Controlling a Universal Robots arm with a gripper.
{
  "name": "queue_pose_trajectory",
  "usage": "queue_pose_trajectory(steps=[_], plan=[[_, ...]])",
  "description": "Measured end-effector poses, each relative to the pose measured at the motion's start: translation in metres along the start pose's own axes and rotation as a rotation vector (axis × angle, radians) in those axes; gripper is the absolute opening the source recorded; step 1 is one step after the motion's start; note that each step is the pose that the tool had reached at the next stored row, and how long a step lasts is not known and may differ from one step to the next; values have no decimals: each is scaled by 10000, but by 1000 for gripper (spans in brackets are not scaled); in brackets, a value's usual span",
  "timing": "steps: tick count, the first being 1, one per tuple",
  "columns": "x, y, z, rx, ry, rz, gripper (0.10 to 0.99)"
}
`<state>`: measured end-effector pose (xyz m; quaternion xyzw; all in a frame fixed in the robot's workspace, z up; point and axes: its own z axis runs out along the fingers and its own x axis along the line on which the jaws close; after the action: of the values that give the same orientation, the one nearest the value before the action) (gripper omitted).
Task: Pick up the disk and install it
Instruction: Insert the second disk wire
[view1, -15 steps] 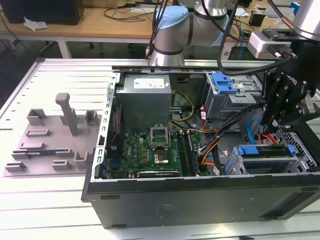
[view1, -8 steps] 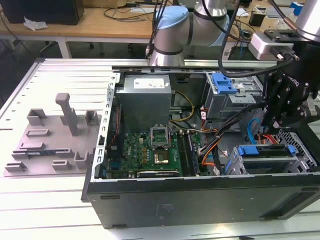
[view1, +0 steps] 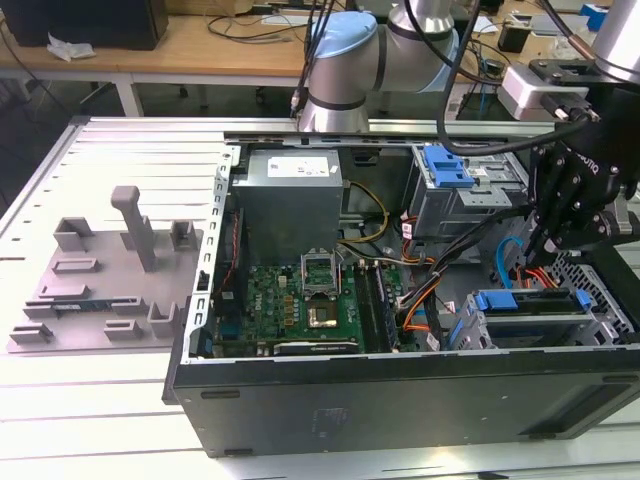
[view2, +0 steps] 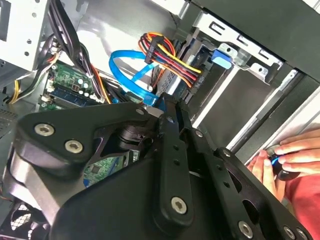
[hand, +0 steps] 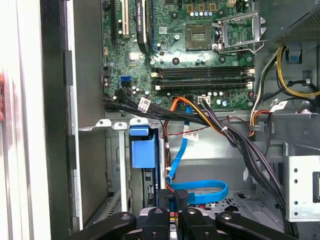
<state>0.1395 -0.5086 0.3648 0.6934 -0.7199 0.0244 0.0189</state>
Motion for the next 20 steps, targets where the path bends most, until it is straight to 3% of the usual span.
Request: queue_pose_trajectory(steps=[4, 20], plan=[[159, -6, 14, -1, -29, 0, 161], [167, -38, 75, 0, -27, -1, 161]])
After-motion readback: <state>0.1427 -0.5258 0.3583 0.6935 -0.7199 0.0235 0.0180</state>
